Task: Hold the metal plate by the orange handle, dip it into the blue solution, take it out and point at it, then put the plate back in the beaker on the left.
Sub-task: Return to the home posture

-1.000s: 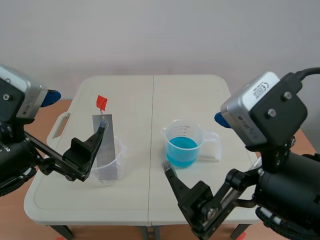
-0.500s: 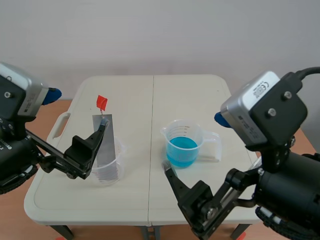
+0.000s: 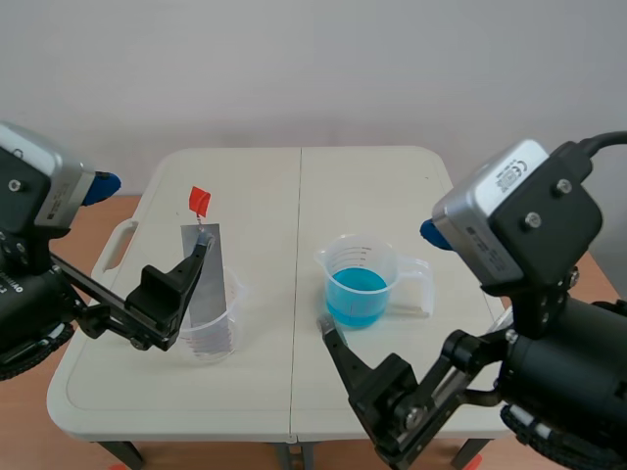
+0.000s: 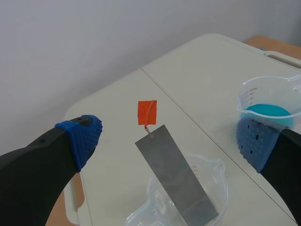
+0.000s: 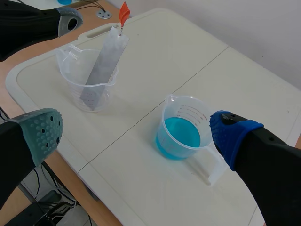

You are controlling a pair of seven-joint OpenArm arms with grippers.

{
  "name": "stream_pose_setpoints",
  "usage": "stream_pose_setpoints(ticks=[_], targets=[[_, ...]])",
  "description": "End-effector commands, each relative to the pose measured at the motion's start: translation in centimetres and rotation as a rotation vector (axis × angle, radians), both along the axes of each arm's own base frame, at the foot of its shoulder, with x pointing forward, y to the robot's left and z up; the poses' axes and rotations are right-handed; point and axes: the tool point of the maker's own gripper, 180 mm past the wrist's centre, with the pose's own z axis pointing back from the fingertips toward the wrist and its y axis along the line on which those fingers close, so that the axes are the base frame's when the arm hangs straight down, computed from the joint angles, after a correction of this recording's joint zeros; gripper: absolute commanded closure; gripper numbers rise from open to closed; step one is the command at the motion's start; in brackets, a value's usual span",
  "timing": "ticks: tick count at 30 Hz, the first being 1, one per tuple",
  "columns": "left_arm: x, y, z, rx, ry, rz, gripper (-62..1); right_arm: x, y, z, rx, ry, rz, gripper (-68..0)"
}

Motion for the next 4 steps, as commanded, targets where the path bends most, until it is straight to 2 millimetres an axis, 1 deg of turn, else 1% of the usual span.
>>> stream_pose_setpoints(ticks=[1,4], targets=[[0.14,-0.24,0.84,-0.017,-0.027,-0.004,-61.5,0.22,-0.02,0.9,0.015,-0.025,-0.004,-65.3],[0.14,-0.24,0.84,-0.017,-0.027,-0.004,-61.5,0.22,-0.02,0.9,0.015,-0.025,-0.004,-65.3]])
